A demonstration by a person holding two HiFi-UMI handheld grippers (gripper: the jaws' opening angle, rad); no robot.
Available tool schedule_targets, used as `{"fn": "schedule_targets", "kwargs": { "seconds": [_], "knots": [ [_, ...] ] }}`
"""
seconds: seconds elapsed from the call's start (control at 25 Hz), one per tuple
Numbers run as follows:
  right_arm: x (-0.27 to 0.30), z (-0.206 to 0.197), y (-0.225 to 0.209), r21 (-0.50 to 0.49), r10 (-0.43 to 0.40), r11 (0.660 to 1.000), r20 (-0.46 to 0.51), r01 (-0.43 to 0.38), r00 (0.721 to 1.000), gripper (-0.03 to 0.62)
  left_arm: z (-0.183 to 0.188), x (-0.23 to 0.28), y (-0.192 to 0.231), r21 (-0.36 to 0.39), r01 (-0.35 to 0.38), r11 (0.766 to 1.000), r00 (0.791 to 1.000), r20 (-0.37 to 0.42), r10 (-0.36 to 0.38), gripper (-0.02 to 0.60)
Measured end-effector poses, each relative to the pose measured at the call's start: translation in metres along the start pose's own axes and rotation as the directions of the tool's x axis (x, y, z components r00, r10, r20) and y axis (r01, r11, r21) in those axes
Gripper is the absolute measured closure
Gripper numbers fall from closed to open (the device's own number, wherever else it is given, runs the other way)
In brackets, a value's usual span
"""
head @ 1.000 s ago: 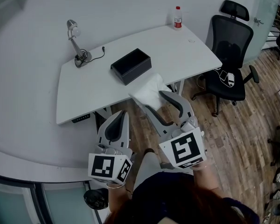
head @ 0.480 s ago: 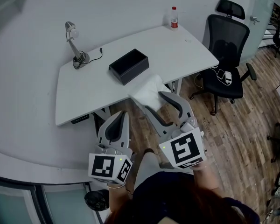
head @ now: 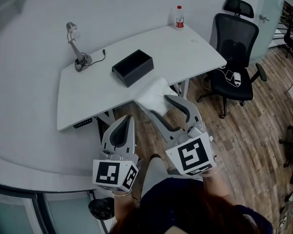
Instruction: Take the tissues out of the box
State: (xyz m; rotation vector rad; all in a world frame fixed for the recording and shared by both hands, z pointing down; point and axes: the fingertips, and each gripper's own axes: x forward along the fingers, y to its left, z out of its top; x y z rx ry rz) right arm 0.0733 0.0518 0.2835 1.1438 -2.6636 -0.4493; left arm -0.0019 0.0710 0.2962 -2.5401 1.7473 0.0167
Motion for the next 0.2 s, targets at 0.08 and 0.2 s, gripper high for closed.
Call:
{"fn": "schedule_targets", "kwargs": {
  "seconds": [0.08,0.2],
  "knots": [
    [-0.0009,-0.0014,0.0007,-0.001,0.002,1.000,-0.005,-0.002,1.000,0.378,-0.0021,-0.0001,-0.0006,-0.002,-0.002,1.000,1.000,-0.006,0.002,0.555],
    [-0.0032,-0.0036,0.0023,-0.003,0.007,1.000,-0.012,-0.007,1.000,0.379,-0.0040,-0.0009,-0.0027,-0.004,-0.002,1.000,1.000,-0.011,0.001,0.555]
  ]
}}
